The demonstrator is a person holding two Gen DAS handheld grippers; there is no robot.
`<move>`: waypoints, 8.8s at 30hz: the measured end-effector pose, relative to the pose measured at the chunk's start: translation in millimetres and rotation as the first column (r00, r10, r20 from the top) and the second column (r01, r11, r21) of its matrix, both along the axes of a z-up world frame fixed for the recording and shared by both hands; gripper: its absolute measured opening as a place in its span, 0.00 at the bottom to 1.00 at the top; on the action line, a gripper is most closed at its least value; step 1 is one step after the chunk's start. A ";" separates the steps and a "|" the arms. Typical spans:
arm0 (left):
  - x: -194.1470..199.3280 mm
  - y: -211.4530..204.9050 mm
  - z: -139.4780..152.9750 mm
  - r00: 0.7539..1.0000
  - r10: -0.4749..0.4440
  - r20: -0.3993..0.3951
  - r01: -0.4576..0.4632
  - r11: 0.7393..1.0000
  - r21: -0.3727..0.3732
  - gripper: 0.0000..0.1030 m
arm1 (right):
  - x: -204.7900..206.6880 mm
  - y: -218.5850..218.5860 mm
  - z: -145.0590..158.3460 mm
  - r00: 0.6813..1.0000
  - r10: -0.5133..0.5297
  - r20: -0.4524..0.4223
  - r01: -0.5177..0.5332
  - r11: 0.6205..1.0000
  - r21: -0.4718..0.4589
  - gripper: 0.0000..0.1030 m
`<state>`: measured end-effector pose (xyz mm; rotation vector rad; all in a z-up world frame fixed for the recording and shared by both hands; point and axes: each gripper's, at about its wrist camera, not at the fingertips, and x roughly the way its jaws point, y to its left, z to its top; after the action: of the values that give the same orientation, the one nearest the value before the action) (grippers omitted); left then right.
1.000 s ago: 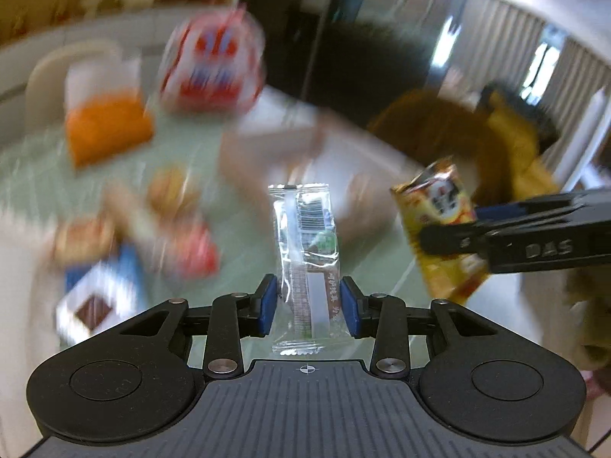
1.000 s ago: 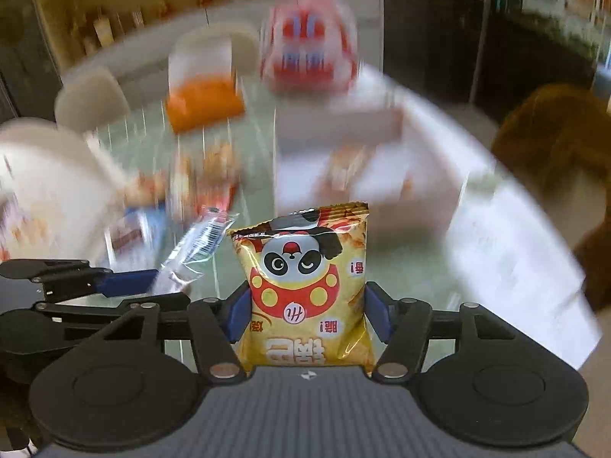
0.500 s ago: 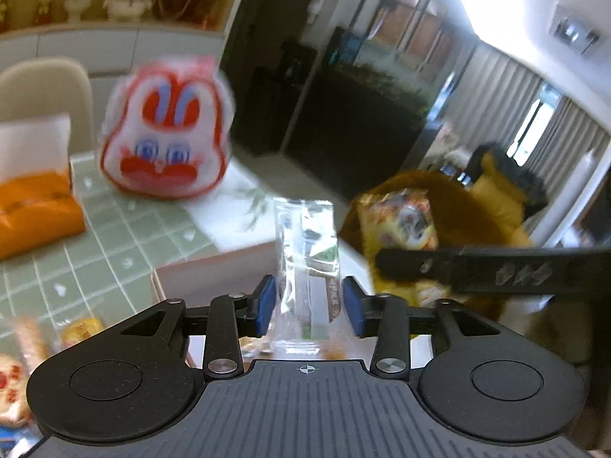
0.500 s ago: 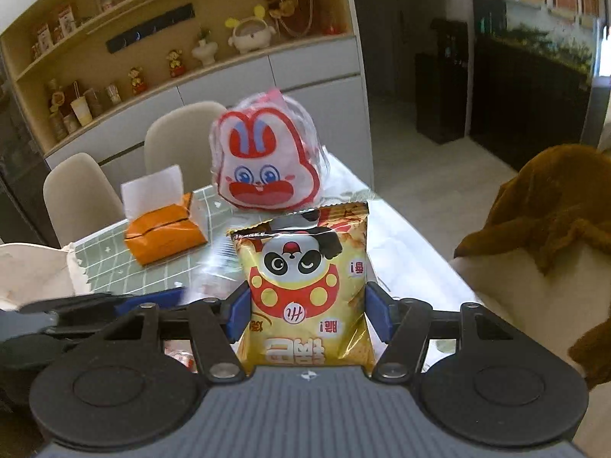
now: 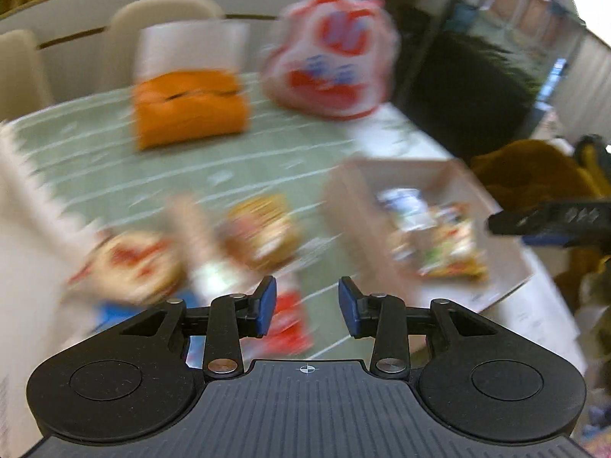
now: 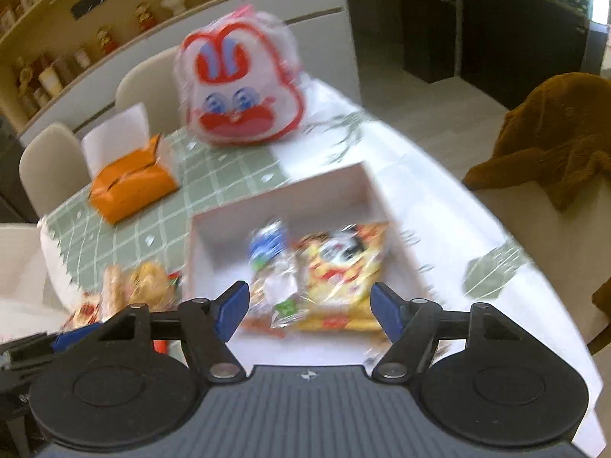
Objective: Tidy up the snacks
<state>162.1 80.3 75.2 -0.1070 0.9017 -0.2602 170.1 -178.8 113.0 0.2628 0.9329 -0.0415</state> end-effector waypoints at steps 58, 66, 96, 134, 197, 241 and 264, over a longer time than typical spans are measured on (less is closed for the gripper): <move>-46.7 118.2 -45.8 0.993 0.027 -0.113 -0.040 0.992 -0.117 0.39 | -106.0 189.1 -75.9 0.976 0.146 -0.164 -0.158 0.986 -0.061 0.50; -66.0 153.2 -30.9 0.973 0.185 -0.140 -0.202 0.971 -0.126 0.39 | -103.2 212.4 -49.8 0.980 0.195 -0.046 -0.200 0.967 -0.156 0.61; -110.5 130.9 -44.5 0.978 0.098 -0.186 -0.113 0.991 -0.075 0.39 | -45.7 233.0 -36.8 0.975 0.208 -0.082 -0.217 0.970 -0.109 0.44; -56.8 27.1 -53.4 0.994 -0.088 -0.063 0.095 0.986 0.135 0.37 | -132.5 128.9 -98.1 0.993 -0.052 -0.110 0.032 0.984 -0.177 0.83; -88.9 48.3 -55.5 0.967 -0.189 -0.172 0.175 0.980 -0.093 0.32 | -157.9 150.4 -73.4 0.992 0.070 -0.101 -0.090 0.975 -0.204 0.57; -99.5 36.2 -50.1 0.949 -0.181 -0.259 0.150 0.980 -0.134 0.31 | -148.9 142.6 -101.3 0.985 0.080 -0.152 -0.106 0.979 -0.175 0.87; -108.9 27.0 -48.2 0.944 -0.197 -0.266 0.168 0.978 -0.127 0.31 | -170.6 132.0 -81.7 0.983 0.137 -0.120 -0.154 0.977 -0.148 0.12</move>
<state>53.2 107.3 27.0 -0.1580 1.1797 -0.4740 -0.5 -46.8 31.3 0.0461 1.0497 0.0064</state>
